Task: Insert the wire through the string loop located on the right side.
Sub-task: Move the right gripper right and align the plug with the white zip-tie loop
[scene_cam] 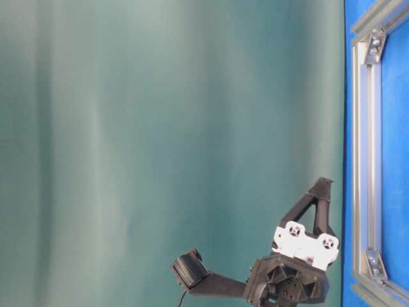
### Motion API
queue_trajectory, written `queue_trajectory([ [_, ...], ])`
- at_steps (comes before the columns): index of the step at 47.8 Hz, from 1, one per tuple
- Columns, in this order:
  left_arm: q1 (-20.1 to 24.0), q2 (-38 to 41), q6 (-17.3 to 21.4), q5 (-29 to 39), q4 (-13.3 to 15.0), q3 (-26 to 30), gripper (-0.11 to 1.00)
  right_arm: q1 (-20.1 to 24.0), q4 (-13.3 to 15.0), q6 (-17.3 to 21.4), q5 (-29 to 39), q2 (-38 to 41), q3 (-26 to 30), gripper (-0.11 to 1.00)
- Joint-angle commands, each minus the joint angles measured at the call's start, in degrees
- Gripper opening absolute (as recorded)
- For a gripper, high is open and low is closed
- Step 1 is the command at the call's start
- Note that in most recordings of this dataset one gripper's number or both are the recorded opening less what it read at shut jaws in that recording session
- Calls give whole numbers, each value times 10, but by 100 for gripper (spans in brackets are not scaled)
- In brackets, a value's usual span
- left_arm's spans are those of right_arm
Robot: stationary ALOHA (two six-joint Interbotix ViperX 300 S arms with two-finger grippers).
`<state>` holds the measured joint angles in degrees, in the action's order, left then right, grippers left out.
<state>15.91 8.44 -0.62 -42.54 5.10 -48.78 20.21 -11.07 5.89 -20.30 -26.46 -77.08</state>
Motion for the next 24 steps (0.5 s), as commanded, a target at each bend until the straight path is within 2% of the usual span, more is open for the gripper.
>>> queue_trajectory([
  [1,-1,-18,0,-4,-1,7,0,2,-3,-2,14,-28,-4,-4],
  [16,-1,-19,-1,-4,-1,5,0,-7,-3,-3,9,-42,-16,-4],
  [24,-1,-18,-1,-3,-2,4,0,-41,-3,-5,-8,-29,-17,-4],
])
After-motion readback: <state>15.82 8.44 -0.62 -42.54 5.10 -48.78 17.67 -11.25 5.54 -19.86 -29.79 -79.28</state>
